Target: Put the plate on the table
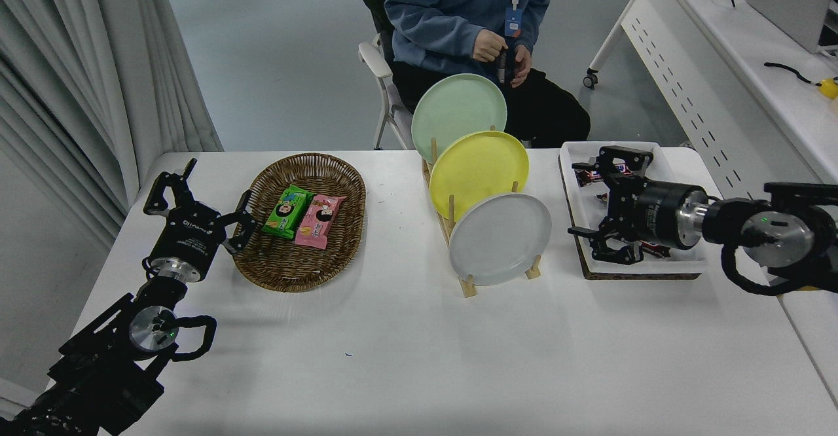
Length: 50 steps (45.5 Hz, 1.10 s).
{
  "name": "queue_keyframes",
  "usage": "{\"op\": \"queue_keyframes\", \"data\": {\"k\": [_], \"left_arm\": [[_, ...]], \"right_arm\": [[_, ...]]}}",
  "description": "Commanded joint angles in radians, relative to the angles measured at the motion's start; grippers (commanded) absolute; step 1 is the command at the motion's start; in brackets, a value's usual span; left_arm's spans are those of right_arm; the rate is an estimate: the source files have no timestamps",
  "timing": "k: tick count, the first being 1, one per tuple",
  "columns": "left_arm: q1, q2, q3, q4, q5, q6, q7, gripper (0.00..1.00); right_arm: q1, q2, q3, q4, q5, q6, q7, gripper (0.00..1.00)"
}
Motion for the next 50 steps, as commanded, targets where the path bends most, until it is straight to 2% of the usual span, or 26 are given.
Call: {"op": "queue_keyframes", "data": {"k": [1, 16, 29, 38, 50], "left_arm": [[0.000, 0.000, 0.001, -0.001, 0.000, 0.001, 0.000, 1.00], [0.000, 0.000, 0.000, -0.001, 0.000, 0.001, 0.000, 1.00], [0.000, 0.000, 0.000, -0.001, 0.000, -0.001, 0.000, 1.00], [0.000, 0.000, 0.000, -0.001, 0.000, 0.001, 0.000, 1.00], [0.000, 0.000, 0.000, -0.001, 0.000, 0.001, 0.000, 1.00]], "right_arm": [[0.012, 0.114, 0.072, 0.006, 0.063, -0.139, -0.049, 0.99], [0.012, 0.193, 0.115, -0.022, 0.066, -0.231, -0.050, 0.99], [0.037, 0.201, 0.101, -0.029, 0.030, -0.362, -0.050, 0.99], [0.041, 0.204, 0.098, -0.111, -0.122, -0.356, -0.050, 0.99], [0.014, 0.243, 0.103, -0.132, -0.122, -0.334, -0.050, 0.99]]}}
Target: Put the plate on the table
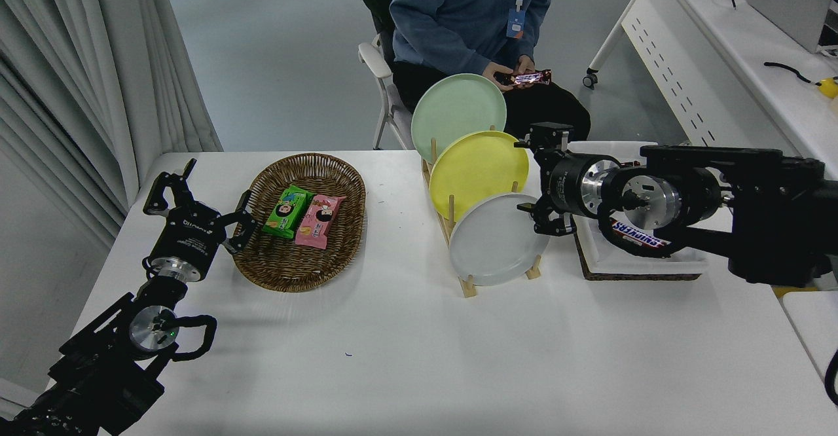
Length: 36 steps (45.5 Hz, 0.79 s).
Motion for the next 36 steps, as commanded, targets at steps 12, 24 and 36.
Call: {"op": "queue_keyframes", "data": {"k": [12, 24, 36], "left_arm": [[0.000, 0.000, 0.000, -0.001, 0.000, 0.001, 0.000, 1.00], [0.000, 0.000, 0.000, -0.001, 0.000, -0.001, 0.000, 1.00], [0.000, 0.000, 0.000, 0.001, 0.000, 0.001, 0.000, 1.00]], "right_arm": [[-0.036, 0.045, -0.042, -0.038, -0.042, 0.117, 0.000, 0.99], [-0.042, 0.076, -0.050, -0.118, -0.080, 0.123, 0.000, 0.99], [-0.062, 0.083, -0.039, -0.153, -0.066, 0.120, 0.000, 0.87]]}}
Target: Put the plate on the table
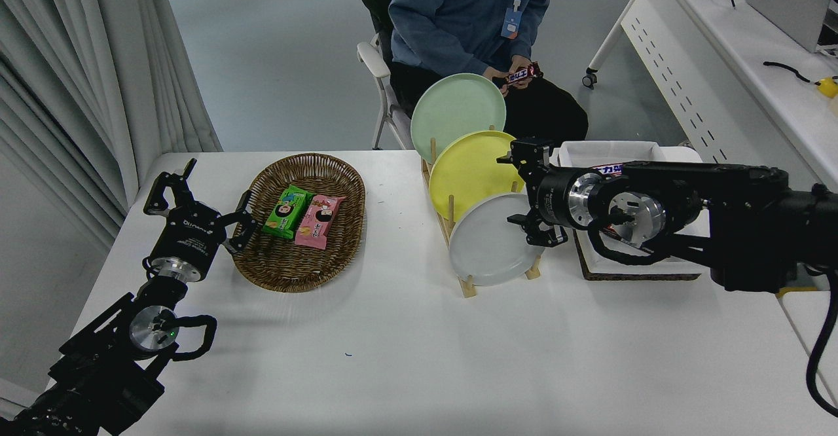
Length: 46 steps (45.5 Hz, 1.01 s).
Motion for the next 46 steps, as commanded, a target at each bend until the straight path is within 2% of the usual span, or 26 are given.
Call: {"op": "queue_keyframes", "data": {"k": [1, 3, 11, 23, 30, 37, 46], "left_arm": [[0.000, 0.000, 0.000, 0.001, 0.000, 0.001, 0.000, 1.00], [0.000, 0.000, 0.000, 0.001, 0.000, 0.001, 0.000, 1.00], [0.000, 0.000, 0.000, 0.000, 0.000, 0.001, 0.000, 1.00], [0.000, 0.000, 0.000, 0.000, 0.000, -0.001, 0.000, 1.00], [0.000, 0.000, 0.000, 0.000, 0.000, 0.001, 0.000, 1.00], [0.000, 0.000, 0.000, 0.001, 0.000, 0.001, 0.000, 1.00], [0.000, 0.000, 0.000, 0.001, 0.000, 0.001, 0.000, 1.00]], "right_arm": [[-0.017, 0.013, 0.009, -0.033, 0.005, 0.004, 0.000, 0.87], [-0.018, 0.013, 0.012, -0.033, 0.006, 0.004, -0.002, 0.84], [-0.020, 0.013, 0.021, -0.027, 0.026, 0.016, -0.032, 0.61], [-0.061, 0.010, 0.090, -0.030, 0.076, 0.010, -0.037, 0.59], [-0.061, 0.012, 0.098, -0.032, 0.079, 0.004, -0.063, 0.48], [-0.065, 0.012, 0.101, -0.032, 0.079, -0.007, -0.068, 0.41], [-0.086, 0.012, 0.155, -0.030, 0.079, -0.028, -0.068, 0.40]]}}
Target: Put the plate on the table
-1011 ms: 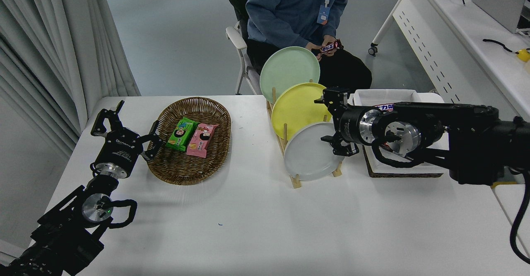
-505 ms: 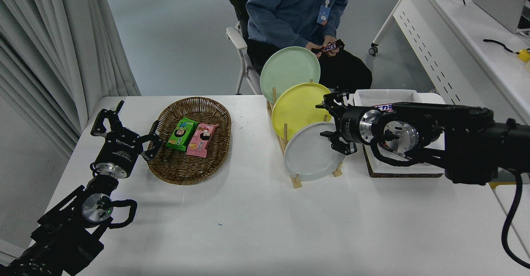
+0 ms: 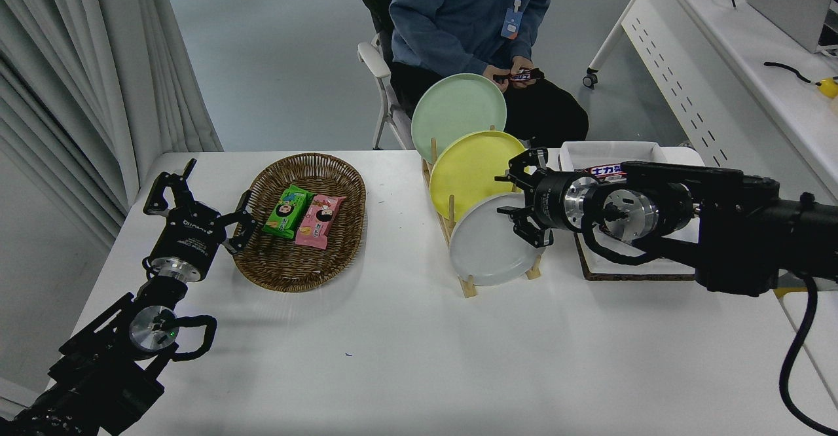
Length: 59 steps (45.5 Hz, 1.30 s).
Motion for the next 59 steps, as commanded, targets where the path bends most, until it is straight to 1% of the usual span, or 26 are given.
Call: {"op": "queue_keyframes", "data": {"k": [1, 11, 20, 23, 26, 29, 38, 41, 59], "left_arm": [[0.000, 0.000, 0.000, 0.001, 0.000, 0.001, 0.000, 1.00], [0.000, 0.000, 0.000, 0.001, 0.000, 0.001, 0.000, 1.00], [0.000, 0.000, 0.000, 0.001, 0.000, 0.001, 0.000, 1.00], [0.000, 0.000, 0.000, 0.001, 0.000, 0.001, 0.000, 1.00], [0.000, 0.000, 0.000, -0.001, 0.000, -0.001, 0.000, 1.00], [0.000, 0.000, 0.000, -0.001, 0.000, 0.001, 0.000, 1.00], [0.000, 0.000, 0.000, -0.001, 0.000, 0.001, 0.000, 1.00], [0.000, 0.000, 0.000, 0.001, 0.000, -0.001, 0.000, 1.00], [0.000, 0.000, 0.000, 0.001, 0.000, 0.001, 0.000, 1.00]], "right_arm": [[-0.019, -0.001, 0.048, 0.001, 0.003, -0.020, -0.006, 0.40], [-0.039, -0.003, 0.101, 0.006, -0.001, -0.046, -0.006, 0.40], [-0.050, -0.006, 0.115, 0.004, -0.012, -0.072, -0.020, 0.38], [-0.050, -0.006, 0.115, 0.006, -0.014, -0.072, -0.034, 0.35], [-0.050, -0.006, 0.115, 0.006, -0.014, -0.072, -0.046, 0.35], [-0.050, -0.006, 0.115, 0.006, -0.014, -0.072, -0.055, 0.31], [-0.047, -0.006, 0.115, 0.006, -0.014, -0.072, -0.065, 0.30], [-0.047, -0.006, 0.115, 0.006, -0.014, -0.071, -0.068, 0.27], [-0.044, -0.006, 0.115, 0.007, -0.014, -0.069, -0.072, 0.27]]}}
